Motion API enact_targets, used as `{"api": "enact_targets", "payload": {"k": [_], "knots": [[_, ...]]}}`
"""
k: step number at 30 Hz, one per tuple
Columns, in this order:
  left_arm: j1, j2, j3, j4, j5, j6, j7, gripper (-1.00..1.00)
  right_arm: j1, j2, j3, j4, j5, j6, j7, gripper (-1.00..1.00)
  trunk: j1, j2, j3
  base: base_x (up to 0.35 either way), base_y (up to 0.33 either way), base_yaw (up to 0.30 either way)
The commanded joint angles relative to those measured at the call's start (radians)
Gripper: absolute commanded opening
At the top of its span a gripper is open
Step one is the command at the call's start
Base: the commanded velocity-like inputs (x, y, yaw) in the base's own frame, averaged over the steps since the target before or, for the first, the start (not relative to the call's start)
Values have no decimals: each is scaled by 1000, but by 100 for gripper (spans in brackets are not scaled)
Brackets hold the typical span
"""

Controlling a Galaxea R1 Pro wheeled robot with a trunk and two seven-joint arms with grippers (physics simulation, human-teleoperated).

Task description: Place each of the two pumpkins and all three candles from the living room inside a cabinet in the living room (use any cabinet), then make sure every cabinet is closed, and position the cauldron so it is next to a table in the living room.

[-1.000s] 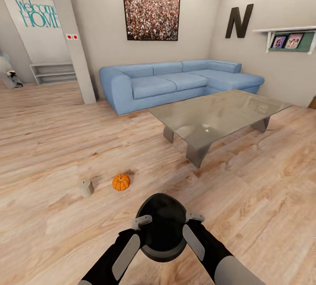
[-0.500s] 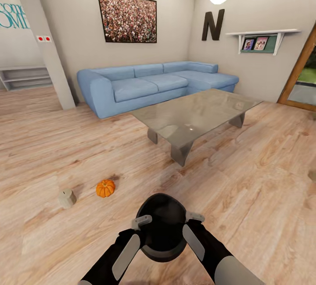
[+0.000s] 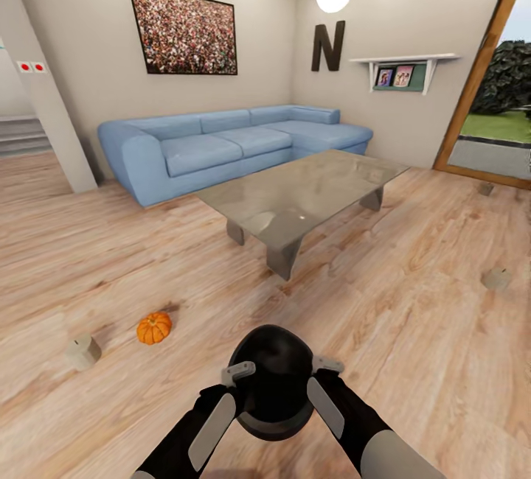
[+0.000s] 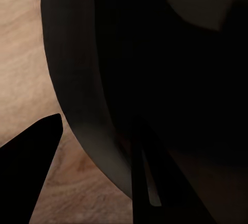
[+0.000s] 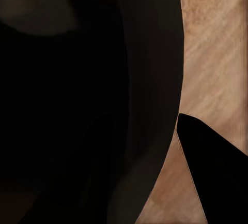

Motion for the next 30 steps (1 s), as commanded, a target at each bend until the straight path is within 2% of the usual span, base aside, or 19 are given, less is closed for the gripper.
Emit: {"api": "enact_targets", "payload": {"k": [1,11,14,22,30], "knots": [[0,17,0,0,-22,8,7,-100,-1,-1,-3,-2,4,-3,2,-100,0,0,0,99,-99,-19],[0,17,0,0,-22,8,7,-100,-1,-2,-5,-2,4,-4,2,-100,0,0,0,133,-130,-3],[0,17,1,0,-22,8,7,-100,-1,-3,-3,-2,3,-27,2,-100,0,0,0,143,-138,-30],[1,17,0,1,-22,8,7,-100,-1,-5,-1,-2,3,-45,46,-100,0,0,0,146,-138,-243],[0,17,0,0,-22,8,7,-100,-1,-5,0,-2,4,-45,53,-100,0,0,0,156,-114,-277]]}}
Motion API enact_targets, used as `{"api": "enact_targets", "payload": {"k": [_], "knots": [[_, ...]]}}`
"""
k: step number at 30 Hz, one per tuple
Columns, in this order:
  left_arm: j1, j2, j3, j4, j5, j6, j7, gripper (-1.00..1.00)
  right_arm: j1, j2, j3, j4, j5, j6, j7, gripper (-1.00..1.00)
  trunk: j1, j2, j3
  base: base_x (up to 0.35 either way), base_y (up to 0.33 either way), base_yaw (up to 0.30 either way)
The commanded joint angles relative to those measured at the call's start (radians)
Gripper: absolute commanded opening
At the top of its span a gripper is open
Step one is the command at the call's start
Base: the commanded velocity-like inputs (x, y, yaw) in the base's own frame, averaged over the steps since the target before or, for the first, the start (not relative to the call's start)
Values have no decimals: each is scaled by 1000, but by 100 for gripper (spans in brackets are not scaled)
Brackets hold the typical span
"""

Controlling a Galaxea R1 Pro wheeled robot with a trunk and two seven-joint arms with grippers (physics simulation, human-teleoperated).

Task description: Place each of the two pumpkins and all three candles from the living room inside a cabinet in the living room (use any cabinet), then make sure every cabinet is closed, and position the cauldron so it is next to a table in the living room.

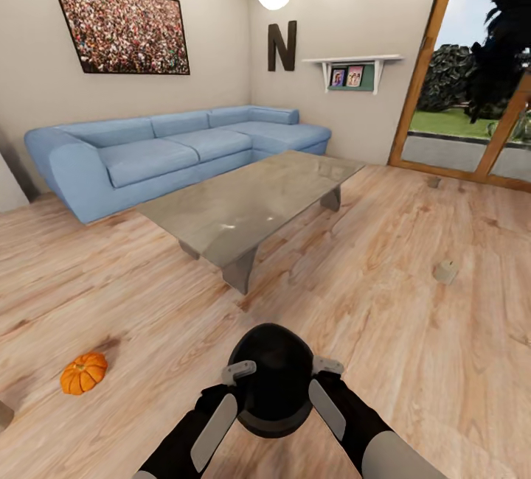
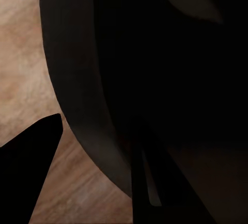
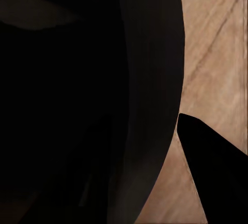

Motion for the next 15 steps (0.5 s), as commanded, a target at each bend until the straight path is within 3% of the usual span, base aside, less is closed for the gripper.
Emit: {"api": "enact_targets", "payload": {"k": [1,6,15], "knots": [[0,25,-5,2,22,12,5,-100,-1,-1,6,-25,-3,-5,3,-100,0,0,0,175,-24,-277],[0,25,-5,2,22,12,5,-100,-1,-1,7,-25,-3,-5,3,-100,0,0,0,188,-7,-205],[0,25,-5,2,22,12,5,-100,-1,-1,6,-25,-3,-6,3,-100,0,0,0,196,0,-18]]}}
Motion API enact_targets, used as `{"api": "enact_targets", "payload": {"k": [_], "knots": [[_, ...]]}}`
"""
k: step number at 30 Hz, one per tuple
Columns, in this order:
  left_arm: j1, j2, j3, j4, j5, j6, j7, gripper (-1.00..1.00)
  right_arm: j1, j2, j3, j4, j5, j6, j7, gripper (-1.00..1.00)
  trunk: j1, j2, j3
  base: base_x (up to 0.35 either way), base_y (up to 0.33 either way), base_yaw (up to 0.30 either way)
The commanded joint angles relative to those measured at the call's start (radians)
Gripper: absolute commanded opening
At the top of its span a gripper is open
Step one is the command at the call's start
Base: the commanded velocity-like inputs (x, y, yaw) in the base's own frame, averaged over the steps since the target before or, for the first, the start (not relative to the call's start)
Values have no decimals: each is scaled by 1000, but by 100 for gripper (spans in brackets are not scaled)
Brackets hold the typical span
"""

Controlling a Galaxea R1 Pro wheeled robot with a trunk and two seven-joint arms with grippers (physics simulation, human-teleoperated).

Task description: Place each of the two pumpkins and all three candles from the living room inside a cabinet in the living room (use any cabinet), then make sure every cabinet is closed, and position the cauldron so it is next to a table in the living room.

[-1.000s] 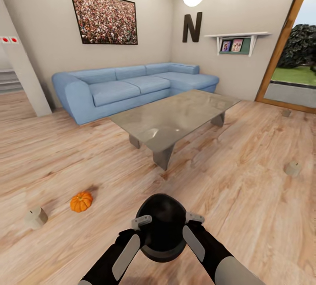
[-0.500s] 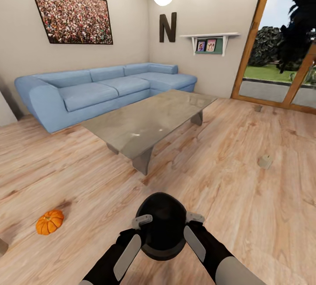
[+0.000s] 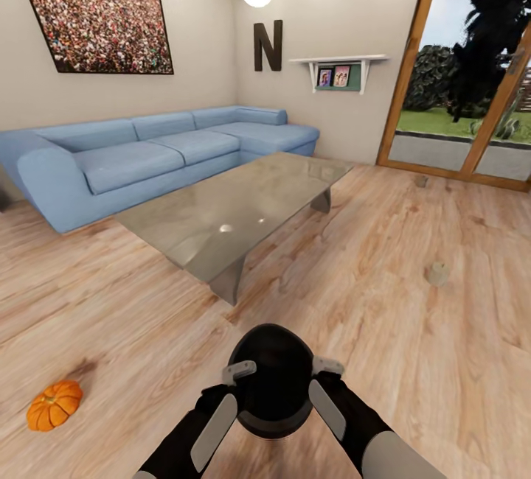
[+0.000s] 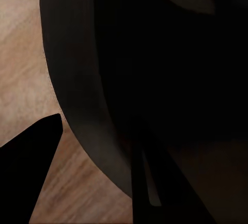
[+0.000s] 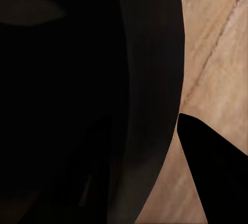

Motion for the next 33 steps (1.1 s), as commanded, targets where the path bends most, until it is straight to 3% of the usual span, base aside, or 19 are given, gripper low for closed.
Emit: {"api": "enact_targets", "payload": {"k": [1,33], "knots": [[0,26,-5,2,22,11,5,-100,-1,-1,6,-27,-2,-6,3,-100,0,0,0,197,0,-1],[0,26,-5,2,22,11,5,-100,-1,-1,5,-27,-2,-7,3,-100,0,0,0,197,-14,0]]}}
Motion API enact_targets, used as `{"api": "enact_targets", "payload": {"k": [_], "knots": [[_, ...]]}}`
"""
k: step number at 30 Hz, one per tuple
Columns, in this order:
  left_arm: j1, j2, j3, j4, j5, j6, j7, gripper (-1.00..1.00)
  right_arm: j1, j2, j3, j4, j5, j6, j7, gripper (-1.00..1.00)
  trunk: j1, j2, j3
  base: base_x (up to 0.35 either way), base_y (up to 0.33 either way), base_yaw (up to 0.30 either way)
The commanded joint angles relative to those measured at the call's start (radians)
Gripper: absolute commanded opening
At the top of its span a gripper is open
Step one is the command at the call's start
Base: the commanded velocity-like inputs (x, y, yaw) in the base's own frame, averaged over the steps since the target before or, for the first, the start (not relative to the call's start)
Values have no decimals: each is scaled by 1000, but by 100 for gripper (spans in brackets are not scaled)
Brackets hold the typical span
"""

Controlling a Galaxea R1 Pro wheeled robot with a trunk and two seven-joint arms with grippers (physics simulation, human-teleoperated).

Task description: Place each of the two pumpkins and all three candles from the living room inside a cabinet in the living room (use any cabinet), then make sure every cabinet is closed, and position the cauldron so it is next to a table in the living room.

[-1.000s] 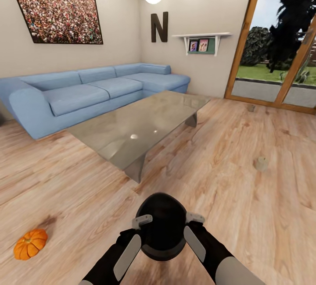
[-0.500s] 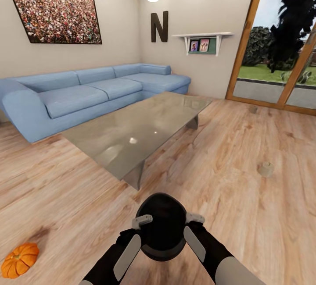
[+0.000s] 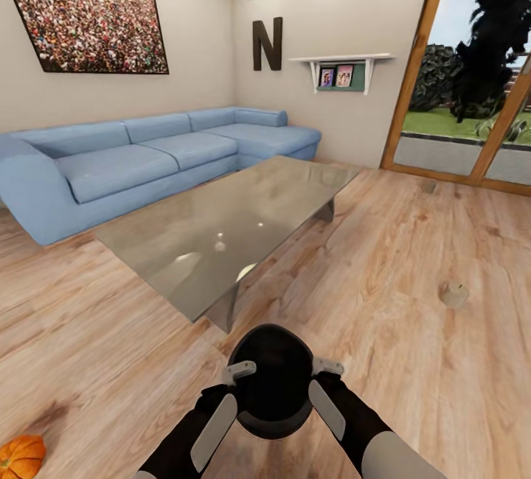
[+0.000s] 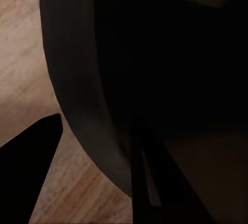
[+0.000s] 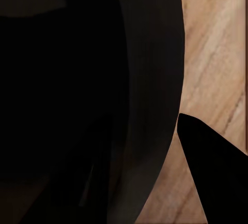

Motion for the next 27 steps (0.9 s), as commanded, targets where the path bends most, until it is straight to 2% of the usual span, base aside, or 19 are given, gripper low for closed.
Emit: {"api": "enact_targets", "payload": {"k": [1,7,19,27], "knots": [[0,25,-5,1,24,8,5,-100,-1,-2,6,-30,-1,-5,3,-100,0,0,0,191,-124,0],[0,25,-5,2,24,8,5,-100,-1,-1,6,-30,-1,-5,3,-100,0,0,0,181,-143,60],[0,25,-5,1,24,8,5,-100,-1,-1,6,-30,-1,-5,3,-100,0,0,0,165,-157,192],[0,25,-5,2,24,8,5,-100,-1,-1,6,-30,-1,-5,3,-100,0,0,0,34,-91,70]]}}
